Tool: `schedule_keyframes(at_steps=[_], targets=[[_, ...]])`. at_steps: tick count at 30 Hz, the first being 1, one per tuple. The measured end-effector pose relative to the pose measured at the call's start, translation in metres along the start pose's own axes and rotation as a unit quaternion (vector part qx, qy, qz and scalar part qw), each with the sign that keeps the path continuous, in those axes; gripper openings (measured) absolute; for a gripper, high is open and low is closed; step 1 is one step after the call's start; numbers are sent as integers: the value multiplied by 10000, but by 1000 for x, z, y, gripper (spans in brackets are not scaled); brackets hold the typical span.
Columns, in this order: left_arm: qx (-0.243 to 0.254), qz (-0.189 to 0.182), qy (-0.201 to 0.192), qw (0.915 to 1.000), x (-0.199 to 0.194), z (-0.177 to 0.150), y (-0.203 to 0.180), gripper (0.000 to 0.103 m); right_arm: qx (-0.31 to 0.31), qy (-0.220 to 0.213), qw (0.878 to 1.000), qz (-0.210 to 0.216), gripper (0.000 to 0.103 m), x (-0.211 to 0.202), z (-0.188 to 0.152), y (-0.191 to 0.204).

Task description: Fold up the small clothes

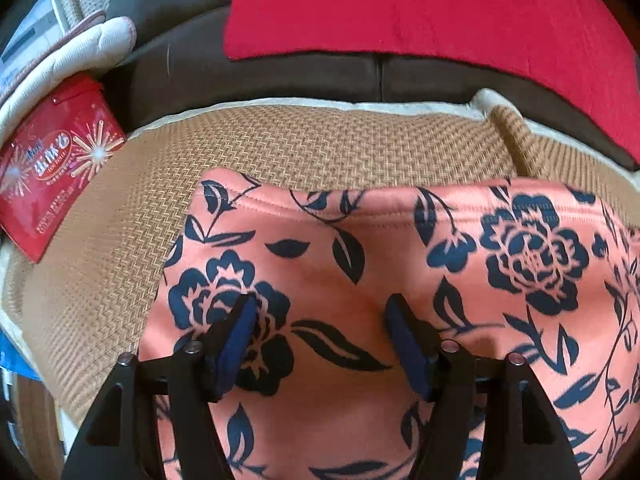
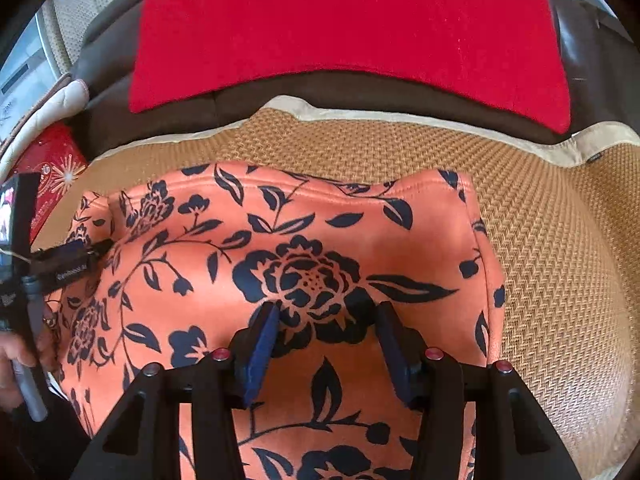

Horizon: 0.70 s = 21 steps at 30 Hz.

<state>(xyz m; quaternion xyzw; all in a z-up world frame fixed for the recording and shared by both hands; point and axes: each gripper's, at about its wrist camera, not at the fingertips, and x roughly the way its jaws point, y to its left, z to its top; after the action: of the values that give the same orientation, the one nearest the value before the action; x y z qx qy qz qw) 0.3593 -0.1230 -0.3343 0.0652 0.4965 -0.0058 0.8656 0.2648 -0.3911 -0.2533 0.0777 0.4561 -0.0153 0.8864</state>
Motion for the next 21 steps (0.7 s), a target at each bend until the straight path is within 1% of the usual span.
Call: schedule_keyframes(at_steps=[3, 5, 7, 9, 13, 15, 16, 17, 19, 20, 21], targets=[[-154, -209, 2, 9997, -3, 4, 12, 70, 186, -159, 9996, 144, 55, -4, 6, -1], [-269, -352, -270, 9987, -19, 0, 22, 70, 282, -260, 9992, 142, 55, -8, 7, 1], [-517, -528, -515, 9959, -36, -10, 34, 70, 325, -376, 9987, 146, 55, -10, 10, 4], [-563, -703, -574, 9943, -49, -24, 40, 70, 370, -480, 9979, 246, 55, -11, 13, 9], [-439, -740, -1045, 9908, -74, -58, 59, 70, 413, -666, 9948, 647, 55, -9, 15, 31], [-360, -525, -1205, 9907, -83, -71, 64, 70, 432, -731, 9936, 750, 55, -6, 15, 44], [-369, -416, -1171, 9916, -82, -76, 71, 71, 415, -731, 9931, 823, 55, -4, 16, 53], [-413, -413, -1049, 9928, -77, -75, 78, 71, 382, -700, 9933, 840, 55, 0, 17, 62], [-609, -550, -590, 9949, -59, -78, 94, 71, 280, -594, 9946, 800, 55, 10, 16, 80], [-651, -512, -323, 9960, -47, -82, 101, 71, 168, -505, 9961, 697, 56, 17, 16, 92], [-705, -502, -136, 9962, -37, -86, 108, 72, 75, -448, 9976, 521, 56, 26, 17, 101]])
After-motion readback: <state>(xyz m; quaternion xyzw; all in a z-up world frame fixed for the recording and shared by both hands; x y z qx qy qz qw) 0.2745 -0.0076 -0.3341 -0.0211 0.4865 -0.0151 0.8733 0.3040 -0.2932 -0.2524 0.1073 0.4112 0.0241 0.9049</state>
